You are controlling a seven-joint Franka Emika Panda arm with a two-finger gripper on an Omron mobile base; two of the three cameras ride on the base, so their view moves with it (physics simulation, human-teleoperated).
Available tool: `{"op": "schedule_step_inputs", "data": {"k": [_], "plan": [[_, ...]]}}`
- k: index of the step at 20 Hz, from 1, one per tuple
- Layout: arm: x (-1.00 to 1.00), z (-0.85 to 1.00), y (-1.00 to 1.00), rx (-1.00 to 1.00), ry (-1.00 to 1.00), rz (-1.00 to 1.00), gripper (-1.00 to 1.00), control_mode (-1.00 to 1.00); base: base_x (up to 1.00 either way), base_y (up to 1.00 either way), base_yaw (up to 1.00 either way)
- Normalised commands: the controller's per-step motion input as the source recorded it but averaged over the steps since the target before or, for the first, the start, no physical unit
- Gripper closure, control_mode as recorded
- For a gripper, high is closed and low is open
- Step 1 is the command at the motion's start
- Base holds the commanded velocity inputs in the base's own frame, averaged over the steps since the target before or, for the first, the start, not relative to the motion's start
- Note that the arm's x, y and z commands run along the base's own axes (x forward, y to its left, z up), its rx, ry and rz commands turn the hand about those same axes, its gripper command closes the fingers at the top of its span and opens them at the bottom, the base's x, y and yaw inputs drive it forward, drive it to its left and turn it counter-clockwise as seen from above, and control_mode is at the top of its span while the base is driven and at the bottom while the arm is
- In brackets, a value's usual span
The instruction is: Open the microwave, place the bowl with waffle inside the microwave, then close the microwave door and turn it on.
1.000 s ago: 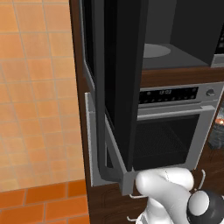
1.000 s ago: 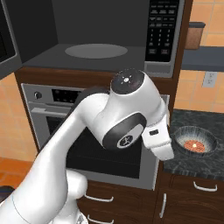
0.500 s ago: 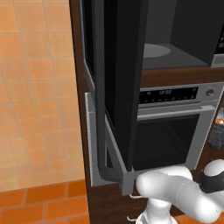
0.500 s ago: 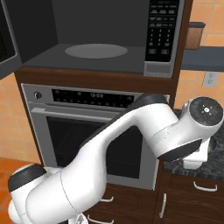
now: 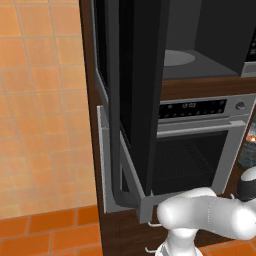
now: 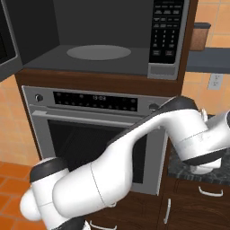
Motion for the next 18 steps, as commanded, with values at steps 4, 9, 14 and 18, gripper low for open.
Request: {"op": "schedule_step_inputs", "data": {"k": [4,9,14,18], "plan": [[0.32,-0.51,-0.01,0.05,0.0,0.12,-1.0,-1.0,0.0,0.0,0.0],[0.24,-0.49,0.0,0.01,0.0,0.09,-1.0,-1.0,0.0,0.0,0.0],[0.12,-0.46,0.0,0.0,0.0,0.02,-1.0,-1.0,0.0,0.0,0.0],[0.22,-0.41,-0.07,0.0,0.0,0.0,-1.0,-1.0,0.0,0.0,0.0]]}}
